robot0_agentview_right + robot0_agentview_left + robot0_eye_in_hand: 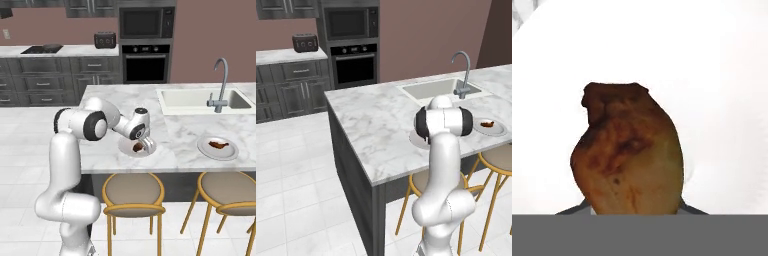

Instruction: Take the chicken drumsticks from the pan and place one on each plate on the dining counter.

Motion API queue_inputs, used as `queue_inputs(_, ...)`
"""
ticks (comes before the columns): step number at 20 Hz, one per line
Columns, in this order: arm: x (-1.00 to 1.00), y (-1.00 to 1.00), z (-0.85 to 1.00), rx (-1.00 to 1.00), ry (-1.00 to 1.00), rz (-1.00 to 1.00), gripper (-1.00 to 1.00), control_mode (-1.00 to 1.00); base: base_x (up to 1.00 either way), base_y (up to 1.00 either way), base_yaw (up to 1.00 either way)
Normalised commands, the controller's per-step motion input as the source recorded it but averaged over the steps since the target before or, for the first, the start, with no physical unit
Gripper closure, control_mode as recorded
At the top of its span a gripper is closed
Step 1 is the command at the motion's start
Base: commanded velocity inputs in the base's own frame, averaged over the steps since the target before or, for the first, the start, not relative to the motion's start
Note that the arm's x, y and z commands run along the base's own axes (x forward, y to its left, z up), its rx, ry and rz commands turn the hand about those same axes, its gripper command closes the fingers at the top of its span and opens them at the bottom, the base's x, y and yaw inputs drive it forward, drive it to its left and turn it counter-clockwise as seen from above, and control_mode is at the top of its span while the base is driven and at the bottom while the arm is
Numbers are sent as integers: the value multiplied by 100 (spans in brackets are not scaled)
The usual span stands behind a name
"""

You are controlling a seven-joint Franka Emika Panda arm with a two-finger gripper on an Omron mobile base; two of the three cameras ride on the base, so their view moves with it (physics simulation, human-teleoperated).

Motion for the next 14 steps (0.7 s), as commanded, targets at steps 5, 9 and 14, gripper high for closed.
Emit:
queue_inputs(5, 56, 0, -61, -2, 0, 0, 100, -100, 0, 0, 0)
queue_inputs(9, 35, -5, -28, 0, 0, 0, -100, -100, 0, 0, 0)
queue_inputs(14, -6, -15, 1, 0, -6, 1, -100, -100, 0, 0, 0)
